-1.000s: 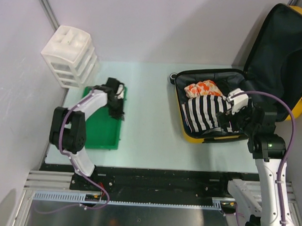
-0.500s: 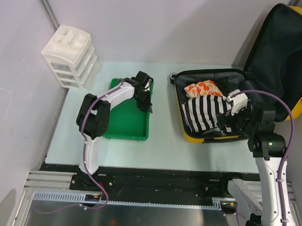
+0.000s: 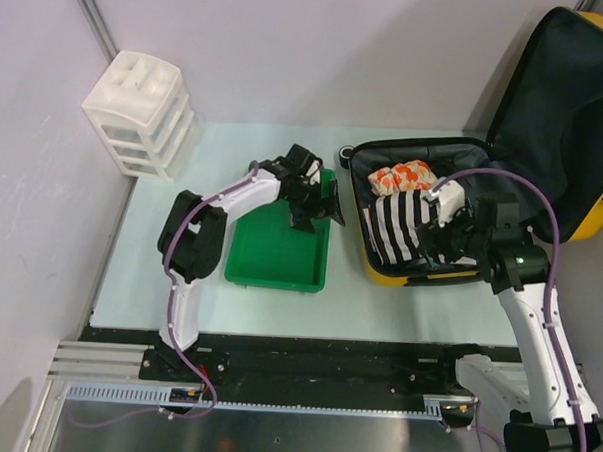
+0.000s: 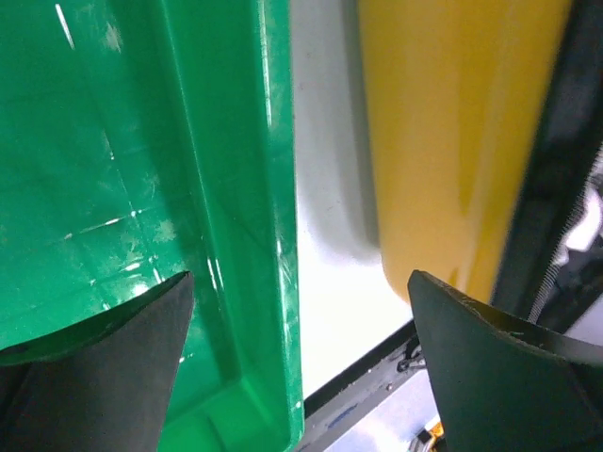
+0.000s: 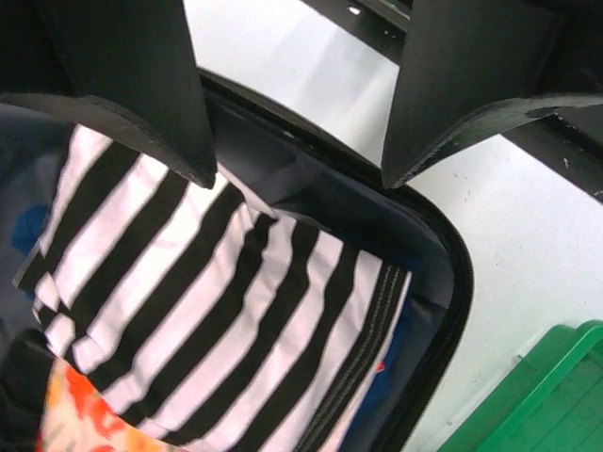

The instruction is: Open, take out, and arrange the luggage

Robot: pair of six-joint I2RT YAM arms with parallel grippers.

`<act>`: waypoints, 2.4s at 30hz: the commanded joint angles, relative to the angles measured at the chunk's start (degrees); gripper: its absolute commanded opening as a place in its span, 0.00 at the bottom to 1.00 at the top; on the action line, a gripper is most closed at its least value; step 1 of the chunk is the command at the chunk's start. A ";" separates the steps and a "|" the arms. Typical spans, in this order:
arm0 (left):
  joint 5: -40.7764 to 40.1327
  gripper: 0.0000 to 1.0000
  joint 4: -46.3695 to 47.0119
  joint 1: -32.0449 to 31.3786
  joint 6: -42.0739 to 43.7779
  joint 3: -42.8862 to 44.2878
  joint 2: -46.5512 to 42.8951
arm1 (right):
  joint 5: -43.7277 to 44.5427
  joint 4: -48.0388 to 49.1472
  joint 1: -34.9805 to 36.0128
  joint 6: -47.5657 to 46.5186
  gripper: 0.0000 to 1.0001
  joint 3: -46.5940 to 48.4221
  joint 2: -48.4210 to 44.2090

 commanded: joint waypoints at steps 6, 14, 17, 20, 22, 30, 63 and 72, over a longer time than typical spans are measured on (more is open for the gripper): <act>9.50 1.00 1.58 8.67 14.92 1.70 -15.56 | -0.39 16.10 10.71 -10.69 0.58 -8.88 6.46; 12.68 1.00 1.58 10.52 28.89 -2.35 -23.39 | -2.05 22.52 12.75 -17.47 0.57 -12.75 13.84; 10.74 1.00 2.02 10.43 30.66 -2.18 -23.75 | -3.64 26.10 12.93 -16.68 0.59 -13.37 16.40; 8.37 1.00 3.25 10.52 29.70 -2.26 -23.75 | -4.43 28.15 13.10 -17.03 0.61 -14.86 17.55; 8.01 1.00 5.00 10.61 28.82 -2.44 -23.83 | -5.92 27.45 13.19 -17.47 0.67 -14.86 18.25; 8.97 1.00 9.75 10.43 27.41 -1.47 -22.08 | -10.58 23.49 13.45 -18.52 0.77 -14.86 20.80; 6.34 1.00 44.56 -5.29 -17.83 -10.79 -14.61 | -15.24 29.64 0.62 -5.87 0.00 -6.25 14.92; 4.40 1.00 44.21 -9.60 -35.16 -9.12 -10.04 | -14.98 28.68 1.24 -4.46 0.00 -6.25 13.69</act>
